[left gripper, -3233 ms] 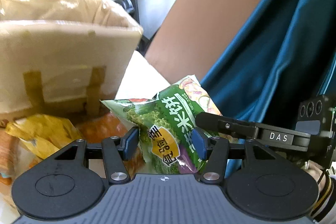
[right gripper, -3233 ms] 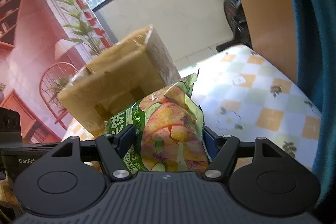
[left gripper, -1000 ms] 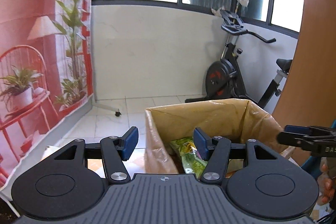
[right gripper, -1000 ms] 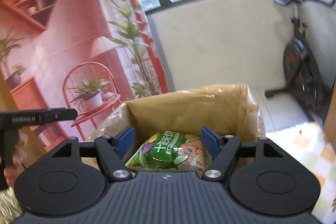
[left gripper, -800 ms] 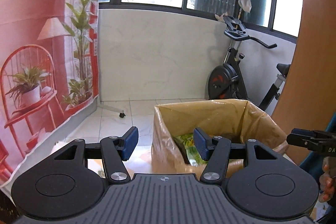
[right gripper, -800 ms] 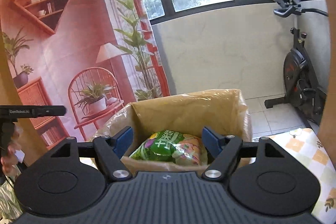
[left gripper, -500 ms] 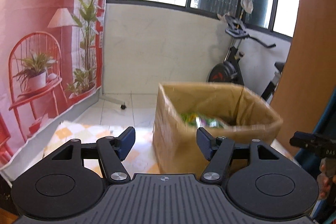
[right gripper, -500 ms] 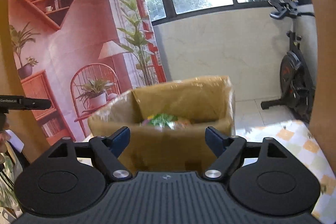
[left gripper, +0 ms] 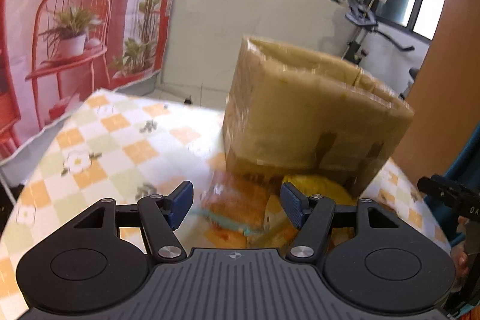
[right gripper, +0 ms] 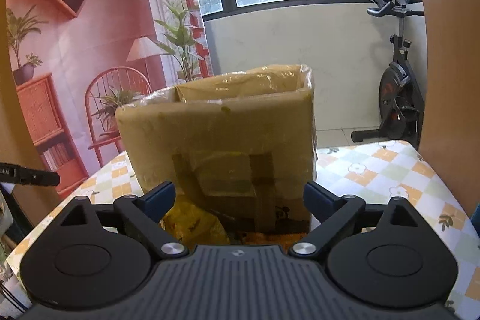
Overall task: Organize snacks
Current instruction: 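Move both open tools back toward the remaining snack pile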
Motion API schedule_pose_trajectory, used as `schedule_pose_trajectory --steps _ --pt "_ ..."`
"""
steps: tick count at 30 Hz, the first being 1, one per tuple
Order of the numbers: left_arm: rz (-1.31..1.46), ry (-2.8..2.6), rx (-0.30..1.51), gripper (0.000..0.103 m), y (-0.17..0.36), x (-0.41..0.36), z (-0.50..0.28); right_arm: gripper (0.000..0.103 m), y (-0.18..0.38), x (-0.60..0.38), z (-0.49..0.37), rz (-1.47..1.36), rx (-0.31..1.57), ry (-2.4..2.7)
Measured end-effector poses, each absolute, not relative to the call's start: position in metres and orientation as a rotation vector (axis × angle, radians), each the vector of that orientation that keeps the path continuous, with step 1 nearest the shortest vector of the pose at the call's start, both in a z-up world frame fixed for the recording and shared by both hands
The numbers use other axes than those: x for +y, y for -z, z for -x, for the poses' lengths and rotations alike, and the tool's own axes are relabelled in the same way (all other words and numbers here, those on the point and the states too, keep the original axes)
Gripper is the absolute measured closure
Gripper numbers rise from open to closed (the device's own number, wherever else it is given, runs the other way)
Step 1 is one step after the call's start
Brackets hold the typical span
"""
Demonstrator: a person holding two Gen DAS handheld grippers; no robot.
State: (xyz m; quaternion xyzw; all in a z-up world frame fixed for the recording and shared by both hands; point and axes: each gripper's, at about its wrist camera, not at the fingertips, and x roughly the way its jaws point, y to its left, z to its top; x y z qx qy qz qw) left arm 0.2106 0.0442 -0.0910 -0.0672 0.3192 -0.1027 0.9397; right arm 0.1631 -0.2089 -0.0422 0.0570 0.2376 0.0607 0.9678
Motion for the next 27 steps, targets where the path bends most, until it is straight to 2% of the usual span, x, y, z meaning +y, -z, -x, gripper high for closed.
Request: schedule_pose_trajectory --steps 6,13,27 --pt "0.066 0.236 0.677 0.036 0.103 0.026 -0.198 0.0 0.054 -0.204 -0.158 -0.108 0.512 -0.155" --pt "0.059 0.217 0.687 0.036 0.113 0.019 -0.186 0.0 0.067 -0.204 -0.149 -0.182 0.541 -0.144" --pt "0.07 0.136 0.694 0.036 0.13 0.029 -0.167 0.002 0.091 -0.172 -0.138 -0.128 0.644 -0.2"
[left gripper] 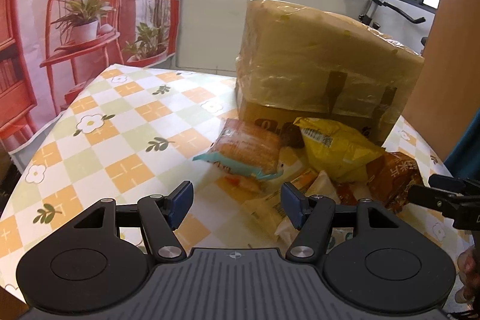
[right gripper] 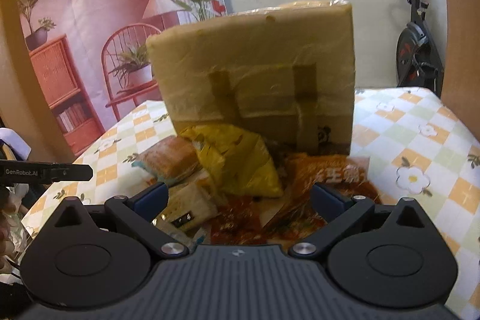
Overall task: Organize snacks
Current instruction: 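Move both open tools back toward the remaining snack pile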
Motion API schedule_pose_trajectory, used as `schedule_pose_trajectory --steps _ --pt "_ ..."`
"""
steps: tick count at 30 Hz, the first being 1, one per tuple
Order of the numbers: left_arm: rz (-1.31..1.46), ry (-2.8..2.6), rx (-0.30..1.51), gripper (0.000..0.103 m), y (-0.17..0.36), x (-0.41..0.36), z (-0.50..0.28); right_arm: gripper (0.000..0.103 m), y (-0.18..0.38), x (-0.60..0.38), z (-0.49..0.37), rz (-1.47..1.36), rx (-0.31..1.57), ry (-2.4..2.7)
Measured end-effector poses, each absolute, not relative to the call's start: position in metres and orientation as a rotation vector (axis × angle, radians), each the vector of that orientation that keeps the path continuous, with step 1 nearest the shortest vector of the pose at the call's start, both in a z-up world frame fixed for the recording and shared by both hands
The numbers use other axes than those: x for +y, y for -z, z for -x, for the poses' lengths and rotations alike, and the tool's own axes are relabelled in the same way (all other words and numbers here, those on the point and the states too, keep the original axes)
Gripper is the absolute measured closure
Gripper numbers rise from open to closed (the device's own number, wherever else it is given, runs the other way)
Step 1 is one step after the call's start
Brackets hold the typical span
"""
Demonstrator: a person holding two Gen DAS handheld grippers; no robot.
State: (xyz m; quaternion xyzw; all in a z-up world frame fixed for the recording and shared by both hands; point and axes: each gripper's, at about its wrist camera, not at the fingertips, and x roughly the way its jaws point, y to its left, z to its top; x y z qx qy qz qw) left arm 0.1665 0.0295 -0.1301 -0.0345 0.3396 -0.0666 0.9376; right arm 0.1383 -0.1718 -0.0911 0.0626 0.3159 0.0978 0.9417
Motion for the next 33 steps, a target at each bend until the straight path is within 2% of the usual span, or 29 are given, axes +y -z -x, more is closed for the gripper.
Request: schedule_pose_trajectory --steps 10,13,33 --pt "0.096 0.114 0.684 0.036 0.141 0.037 -0.158 0.01 0.099 -0.157 -0.136 -0.109 0.703 -0.216" --pt "0.106 0.109 0.687 0.036 0.144 0.041 -0.157 0.019 0.103 -0.152 -0.137 -0.105 0.725 -0.227" --pt "0.128 0.11 0.73 0.036 0.16 0.044 -0.153 0.027 0.129 -0.112 -0.151 -0.022 0.874 -0.334"
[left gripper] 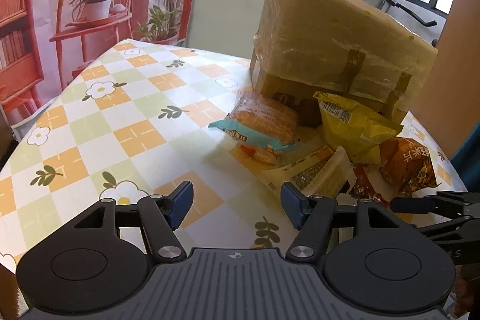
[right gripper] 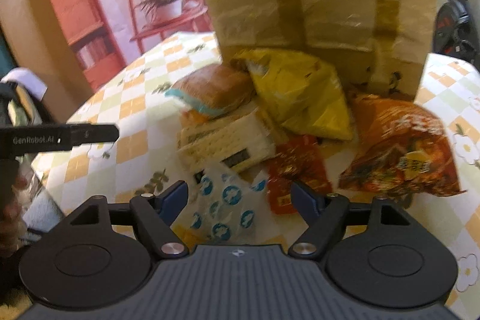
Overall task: Organize snacks
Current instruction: 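Move both open tools back toward the remaining snack pile, then grasp the blue-dotted wrapped cake with the right tool while the left tool grasps a bread roll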
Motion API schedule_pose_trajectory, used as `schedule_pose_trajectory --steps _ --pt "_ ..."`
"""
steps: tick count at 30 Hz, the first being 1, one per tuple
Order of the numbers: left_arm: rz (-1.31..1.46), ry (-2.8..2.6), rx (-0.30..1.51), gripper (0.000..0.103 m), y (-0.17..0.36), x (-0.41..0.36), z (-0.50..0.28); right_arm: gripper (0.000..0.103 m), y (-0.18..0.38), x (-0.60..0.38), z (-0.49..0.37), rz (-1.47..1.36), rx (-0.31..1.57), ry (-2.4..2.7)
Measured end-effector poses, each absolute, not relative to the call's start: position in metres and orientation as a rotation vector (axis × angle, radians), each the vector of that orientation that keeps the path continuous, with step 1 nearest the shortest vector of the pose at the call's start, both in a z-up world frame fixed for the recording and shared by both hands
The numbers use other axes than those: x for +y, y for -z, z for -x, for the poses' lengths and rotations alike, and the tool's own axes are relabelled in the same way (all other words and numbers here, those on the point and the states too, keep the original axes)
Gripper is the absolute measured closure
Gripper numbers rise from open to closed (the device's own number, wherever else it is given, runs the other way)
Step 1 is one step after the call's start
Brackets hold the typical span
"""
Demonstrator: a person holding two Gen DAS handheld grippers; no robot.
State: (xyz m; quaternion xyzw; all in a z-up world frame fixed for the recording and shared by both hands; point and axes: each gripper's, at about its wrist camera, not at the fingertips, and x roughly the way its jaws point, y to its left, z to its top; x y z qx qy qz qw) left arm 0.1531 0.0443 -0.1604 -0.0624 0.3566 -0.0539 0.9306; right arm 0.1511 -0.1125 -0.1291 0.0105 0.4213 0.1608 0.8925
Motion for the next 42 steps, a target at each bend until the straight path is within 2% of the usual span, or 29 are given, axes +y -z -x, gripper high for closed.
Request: schedule_pose_trajectory --steps 6,19,21,24,42 --pt "0.127 0.113 0.747 0.036 0.164 0.043 -0.154 0.035 0.142 -0.1 -0.162 0.002 0.934 -0.375" --pt "0.142 0.1 0.787 0.036 0.171 0.044 -0.161 0.042 0.156 -0.086 -0.173 0.074 0.983 -0.364" --pt "0.137 0.101 0.79 0.036 0.172 0.042 -0.162 0.05 0.155 -0.088 -0.172 0.069 0.972 -0.369" --pt "0.133 0.101 0.795 0.036 0.173 0.04 -0.161 0.056 0.155 -0.091 -0.17 0.06 0.963 -0.371" --pt "0.13 0.087 0.819 0.036 0.174 0.037 -0.161 0.059 0.146 -0.115 -0.162 -0.041 0.896 -0.355"
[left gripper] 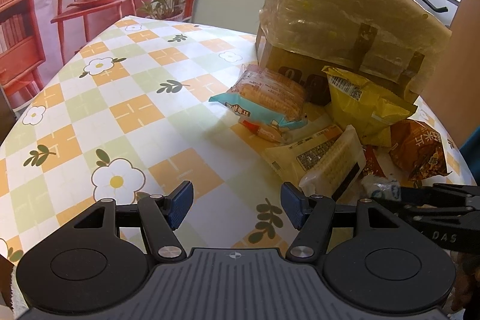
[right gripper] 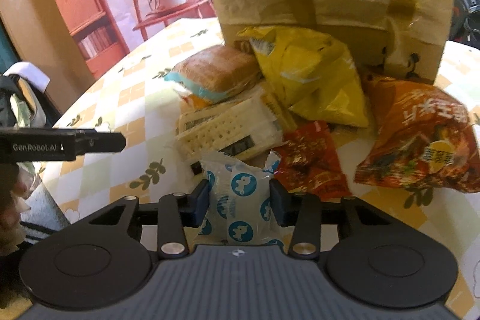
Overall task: Organize snacks
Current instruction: 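Grasp the blue-dotted wrapped cake with the right tool while the left tool grasps a bread roll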
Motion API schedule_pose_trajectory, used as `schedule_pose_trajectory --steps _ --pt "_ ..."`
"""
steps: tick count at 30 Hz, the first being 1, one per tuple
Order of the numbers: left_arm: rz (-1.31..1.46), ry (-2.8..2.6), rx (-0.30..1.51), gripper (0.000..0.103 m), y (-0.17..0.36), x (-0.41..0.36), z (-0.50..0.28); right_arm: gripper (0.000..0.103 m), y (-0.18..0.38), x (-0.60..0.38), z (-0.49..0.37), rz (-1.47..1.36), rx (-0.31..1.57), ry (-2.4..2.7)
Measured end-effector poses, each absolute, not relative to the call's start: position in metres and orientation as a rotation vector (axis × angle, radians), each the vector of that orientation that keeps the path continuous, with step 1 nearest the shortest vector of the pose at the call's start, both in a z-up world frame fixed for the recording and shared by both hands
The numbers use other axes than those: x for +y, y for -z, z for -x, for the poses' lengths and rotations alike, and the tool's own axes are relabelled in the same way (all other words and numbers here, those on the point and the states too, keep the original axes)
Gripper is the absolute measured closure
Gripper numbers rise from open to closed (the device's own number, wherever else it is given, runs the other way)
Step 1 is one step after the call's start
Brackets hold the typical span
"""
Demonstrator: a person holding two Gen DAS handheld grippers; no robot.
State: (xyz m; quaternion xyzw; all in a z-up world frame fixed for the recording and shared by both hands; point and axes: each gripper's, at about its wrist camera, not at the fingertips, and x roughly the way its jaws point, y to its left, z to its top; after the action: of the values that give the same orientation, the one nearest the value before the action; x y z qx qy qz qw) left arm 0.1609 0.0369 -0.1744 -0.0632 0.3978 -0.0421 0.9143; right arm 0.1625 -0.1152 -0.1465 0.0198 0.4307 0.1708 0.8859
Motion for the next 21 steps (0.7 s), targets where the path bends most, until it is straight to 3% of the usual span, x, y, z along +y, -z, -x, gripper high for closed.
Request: schedule_pose_trajectory --steps 21 --pt "0.138 0.085 0.829 0.036 0.174 0.035 -0.163 0.059 0.137 -0.145 -0.155 -0.104 0.863 -0.303"
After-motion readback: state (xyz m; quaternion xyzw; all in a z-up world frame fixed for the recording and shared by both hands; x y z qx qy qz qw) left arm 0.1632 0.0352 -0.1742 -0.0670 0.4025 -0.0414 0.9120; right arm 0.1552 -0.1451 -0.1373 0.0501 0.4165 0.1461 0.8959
